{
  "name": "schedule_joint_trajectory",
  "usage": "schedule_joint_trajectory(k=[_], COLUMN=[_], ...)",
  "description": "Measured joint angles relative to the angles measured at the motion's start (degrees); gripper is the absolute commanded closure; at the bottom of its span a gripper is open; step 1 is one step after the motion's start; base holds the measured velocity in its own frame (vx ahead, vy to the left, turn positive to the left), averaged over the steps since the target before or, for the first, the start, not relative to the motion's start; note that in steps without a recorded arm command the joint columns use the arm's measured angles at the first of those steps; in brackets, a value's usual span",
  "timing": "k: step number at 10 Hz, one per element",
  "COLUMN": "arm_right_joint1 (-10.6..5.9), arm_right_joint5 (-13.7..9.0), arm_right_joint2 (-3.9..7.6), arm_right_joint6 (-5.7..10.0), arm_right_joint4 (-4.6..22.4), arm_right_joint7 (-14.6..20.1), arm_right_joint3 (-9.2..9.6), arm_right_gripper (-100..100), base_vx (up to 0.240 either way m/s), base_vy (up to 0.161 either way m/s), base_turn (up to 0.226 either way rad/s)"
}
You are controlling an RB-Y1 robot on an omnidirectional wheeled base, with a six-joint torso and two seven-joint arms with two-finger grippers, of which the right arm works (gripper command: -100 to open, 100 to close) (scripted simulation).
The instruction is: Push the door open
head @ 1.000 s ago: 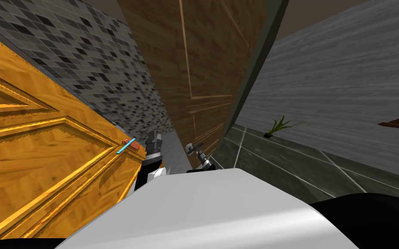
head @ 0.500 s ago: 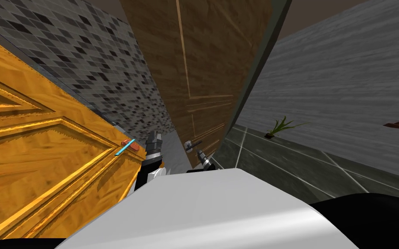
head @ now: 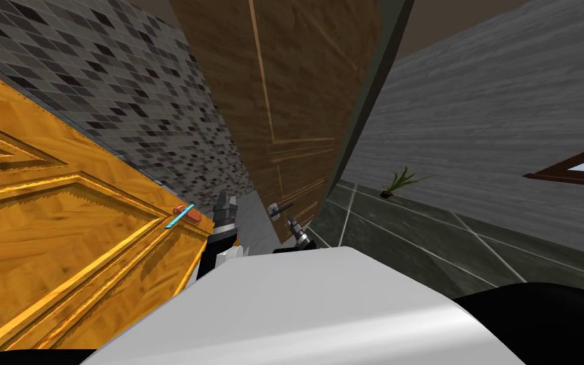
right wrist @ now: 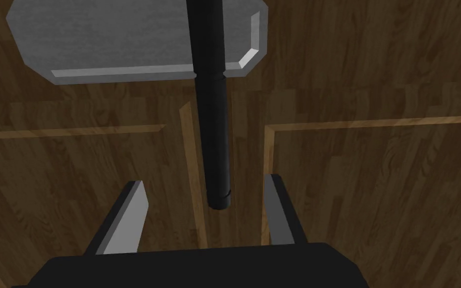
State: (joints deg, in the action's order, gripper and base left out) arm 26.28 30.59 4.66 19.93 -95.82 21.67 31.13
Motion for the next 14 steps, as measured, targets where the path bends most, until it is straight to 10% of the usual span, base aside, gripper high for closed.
schedule_joint_trajectory(k=[9,10,14], arm_right_joint1=[-2.53,-2.59,-2.62], arm_right_joint5=[-0.83,-0.85,-0.83], arm_right_joint2=[-1.70,-1.77,-1.78], arm_right_joint6=[-1.25,-1.25,-1.31], arm_right_joint4=[2.01,2.06,2.05], arm_right_joint7=[-0.83,-0.86,-0.81], arm_right_joint3=[-1.39,-1.40,-1.37], arm_right_gripper=[-100,100,100], base_vx=[0.115,-0.005,-0.016], base_vy=[0.074,-0.008,-0.013], base_turn=[0.017,0.004,0.006])
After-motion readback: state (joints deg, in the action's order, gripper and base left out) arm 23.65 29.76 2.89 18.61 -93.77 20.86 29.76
